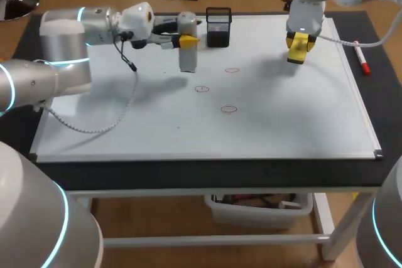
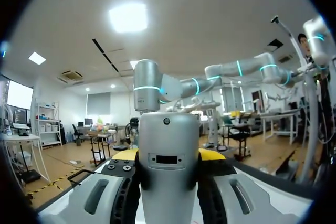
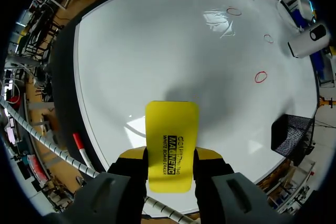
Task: Pick up the inspection probe, press it on each red-marked spot on the whiteboard one by one, put down the probe, pick up the eraser, and wipe off all the red marks.
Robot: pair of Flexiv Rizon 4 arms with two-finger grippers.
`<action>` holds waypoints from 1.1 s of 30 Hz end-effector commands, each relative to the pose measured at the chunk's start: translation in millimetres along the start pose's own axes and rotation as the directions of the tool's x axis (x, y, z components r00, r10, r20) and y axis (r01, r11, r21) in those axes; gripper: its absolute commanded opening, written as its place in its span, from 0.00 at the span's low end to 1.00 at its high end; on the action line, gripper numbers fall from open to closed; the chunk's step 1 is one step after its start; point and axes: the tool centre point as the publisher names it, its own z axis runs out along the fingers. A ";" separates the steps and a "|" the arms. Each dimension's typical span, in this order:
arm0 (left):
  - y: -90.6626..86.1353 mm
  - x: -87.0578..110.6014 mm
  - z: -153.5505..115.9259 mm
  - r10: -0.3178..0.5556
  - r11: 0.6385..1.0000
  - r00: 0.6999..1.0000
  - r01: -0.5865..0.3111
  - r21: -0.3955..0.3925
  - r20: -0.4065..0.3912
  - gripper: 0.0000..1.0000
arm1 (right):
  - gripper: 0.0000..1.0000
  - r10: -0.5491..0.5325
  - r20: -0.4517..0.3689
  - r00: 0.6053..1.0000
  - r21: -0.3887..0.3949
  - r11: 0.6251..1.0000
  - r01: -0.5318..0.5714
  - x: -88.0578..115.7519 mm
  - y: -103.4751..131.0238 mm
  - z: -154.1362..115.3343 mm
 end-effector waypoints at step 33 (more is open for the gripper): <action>-44.8 -21.2 -179.8 0.076 0.997 0.918 -0.073 -0.022 0.389 0.00 | 0.00 -0.002 -0.004 1.000 0.002 1.000 0.002 0.8 0.1 -2.0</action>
